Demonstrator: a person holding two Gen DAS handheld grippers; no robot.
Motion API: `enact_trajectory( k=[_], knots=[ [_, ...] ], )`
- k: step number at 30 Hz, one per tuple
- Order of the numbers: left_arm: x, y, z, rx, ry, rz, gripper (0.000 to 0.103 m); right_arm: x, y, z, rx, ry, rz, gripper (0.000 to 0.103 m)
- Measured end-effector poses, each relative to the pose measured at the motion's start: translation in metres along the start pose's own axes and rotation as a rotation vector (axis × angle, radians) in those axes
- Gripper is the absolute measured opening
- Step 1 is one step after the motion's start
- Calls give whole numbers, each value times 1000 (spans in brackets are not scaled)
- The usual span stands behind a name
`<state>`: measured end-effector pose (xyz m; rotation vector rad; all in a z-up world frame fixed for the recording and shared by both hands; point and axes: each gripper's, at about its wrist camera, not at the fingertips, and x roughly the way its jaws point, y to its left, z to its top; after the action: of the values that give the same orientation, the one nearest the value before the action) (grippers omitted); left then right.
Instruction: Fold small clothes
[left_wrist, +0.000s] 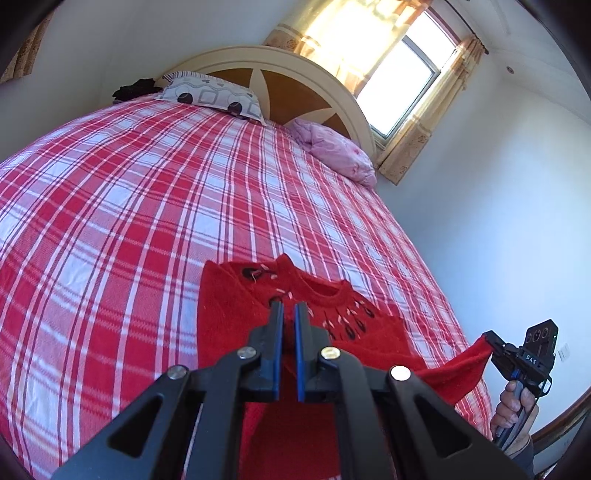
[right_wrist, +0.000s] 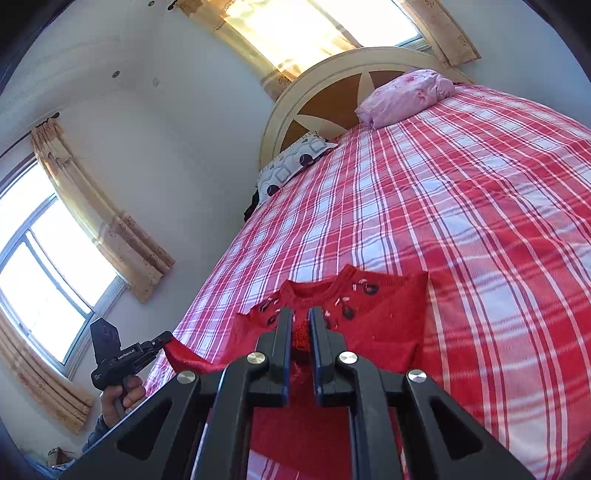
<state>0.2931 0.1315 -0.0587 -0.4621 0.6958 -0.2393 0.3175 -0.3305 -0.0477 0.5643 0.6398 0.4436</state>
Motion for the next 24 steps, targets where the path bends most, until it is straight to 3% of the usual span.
enact_trajectory(
  k=[10, 16, 21, 23, 24],
  knots=[
    [79, 40, 23, -68, 70, 62, 6, 94, -45, 31, 47, 87, -57, 9],
    [122, 58, 26, -89, 112, 123, 3, 150, -95, 35, 162, 141, -116, 9],
    [132, 57, 28, -66, 113, 135, 3, 161, -122, 36, 188, 135, -203, 9],
    [126, 52, 26, -34, 117, 149, 5, 159, -125, 35, 184, 146, -192, 9],
    [121, 49, 25, -14, 113, 147, 8, 158, -125, 35, 170, 160, -205, 17]
  ],
)
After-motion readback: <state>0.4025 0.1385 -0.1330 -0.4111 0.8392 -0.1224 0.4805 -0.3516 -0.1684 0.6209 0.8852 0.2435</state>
